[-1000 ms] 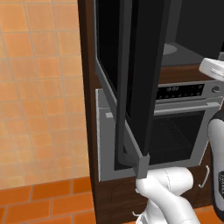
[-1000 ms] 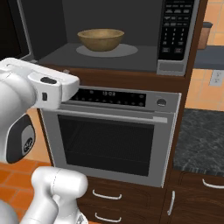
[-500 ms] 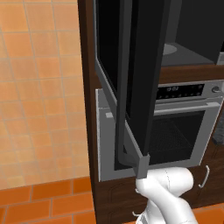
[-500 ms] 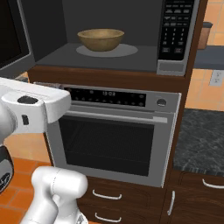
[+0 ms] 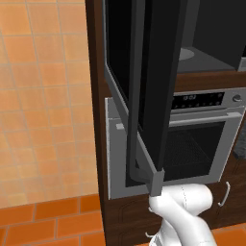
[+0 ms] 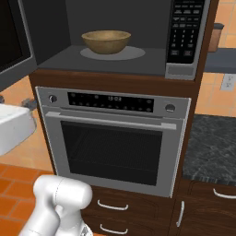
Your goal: Open the microwave, place the bowl with waffle inside the microwave, then close the microwave door and turn it on.
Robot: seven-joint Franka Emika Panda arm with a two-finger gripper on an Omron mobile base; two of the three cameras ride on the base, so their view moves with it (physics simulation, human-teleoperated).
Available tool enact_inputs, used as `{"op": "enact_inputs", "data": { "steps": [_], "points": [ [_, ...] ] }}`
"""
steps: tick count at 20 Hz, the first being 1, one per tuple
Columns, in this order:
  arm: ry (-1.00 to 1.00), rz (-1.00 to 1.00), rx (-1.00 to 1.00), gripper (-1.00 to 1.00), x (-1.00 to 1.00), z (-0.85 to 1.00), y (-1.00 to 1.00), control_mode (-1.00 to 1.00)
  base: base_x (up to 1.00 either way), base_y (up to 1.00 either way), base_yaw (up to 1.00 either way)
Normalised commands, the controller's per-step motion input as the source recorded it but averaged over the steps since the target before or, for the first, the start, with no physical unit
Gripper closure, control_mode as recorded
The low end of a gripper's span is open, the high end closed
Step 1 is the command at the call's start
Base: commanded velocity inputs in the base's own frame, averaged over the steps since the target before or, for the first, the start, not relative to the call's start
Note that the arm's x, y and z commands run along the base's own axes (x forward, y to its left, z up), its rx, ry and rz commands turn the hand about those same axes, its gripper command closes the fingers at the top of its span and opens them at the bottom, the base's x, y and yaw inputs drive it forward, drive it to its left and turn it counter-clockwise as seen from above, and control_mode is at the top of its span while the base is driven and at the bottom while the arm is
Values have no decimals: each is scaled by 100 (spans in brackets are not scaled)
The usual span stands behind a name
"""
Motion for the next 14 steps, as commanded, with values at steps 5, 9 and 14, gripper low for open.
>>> {"op": "enact_inputs", "data": {
  "steps": [5, 9, 14],
  "points": [
    [15, -14, -15, -100, -68, 18, 10, -100, 0, 0, 0],
    [15, -19, 2, -100, -54, -56, 20, -100, 0, 0, 0],
    [0, -18, 15, -100, -39, -52, 29, -100, 0, 0, 0]
  ]
}}
